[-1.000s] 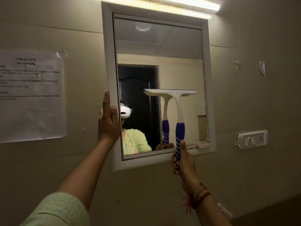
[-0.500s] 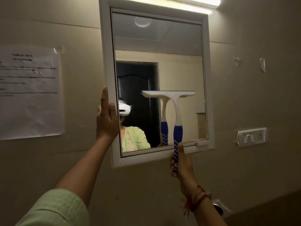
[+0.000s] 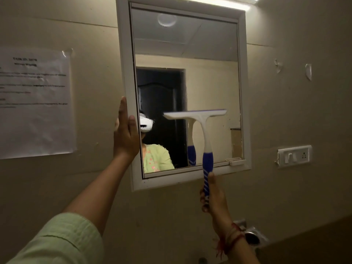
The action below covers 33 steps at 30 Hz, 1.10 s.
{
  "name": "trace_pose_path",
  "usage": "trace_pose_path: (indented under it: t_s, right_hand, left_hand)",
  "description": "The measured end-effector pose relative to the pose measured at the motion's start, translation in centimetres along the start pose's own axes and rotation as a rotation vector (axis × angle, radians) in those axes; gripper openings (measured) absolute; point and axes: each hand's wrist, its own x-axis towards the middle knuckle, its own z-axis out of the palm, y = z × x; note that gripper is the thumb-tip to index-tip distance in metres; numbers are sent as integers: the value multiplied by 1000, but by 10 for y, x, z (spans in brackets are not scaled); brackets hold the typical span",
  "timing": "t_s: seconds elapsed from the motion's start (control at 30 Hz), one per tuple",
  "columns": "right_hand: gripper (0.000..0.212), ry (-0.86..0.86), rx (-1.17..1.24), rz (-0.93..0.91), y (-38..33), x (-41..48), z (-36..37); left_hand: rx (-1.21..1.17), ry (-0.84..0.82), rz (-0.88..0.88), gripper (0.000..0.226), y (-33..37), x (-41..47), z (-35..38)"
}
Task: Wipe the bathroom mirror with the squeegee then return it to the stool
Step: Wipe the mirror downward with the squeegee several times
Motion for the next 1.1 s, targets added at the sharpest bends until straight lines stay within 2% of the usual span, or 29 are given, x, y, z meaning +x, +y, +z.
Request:
trace_pose_path:
  t_s: [0.13, 0.37, 0.67, 0.93, 1.1]
  right_hand:
    - [63, 3, 17, 47, 14, -10, -2]
    - [60, -24, 53, -69, -29, 14, 6]
    - [62, 79, 84, 101, 39, -28, -12]
    - [54, -48, 186, 10, -29, 3, 1]
    - [57, 30, 103, 88, 22, -12, -22]
  left_hand:
    - [-11, -3, -14, 48, 0, 0, 1]
    - [-27, 5, -18, 48, -1, 0, 2]
    - [-31, 14, -14, 48, -3, 1, 2]
    - [-29, 31, -2, 47, -1, 0, 3]
    - [-14, 39, 2, 47, -3, 1, 4]
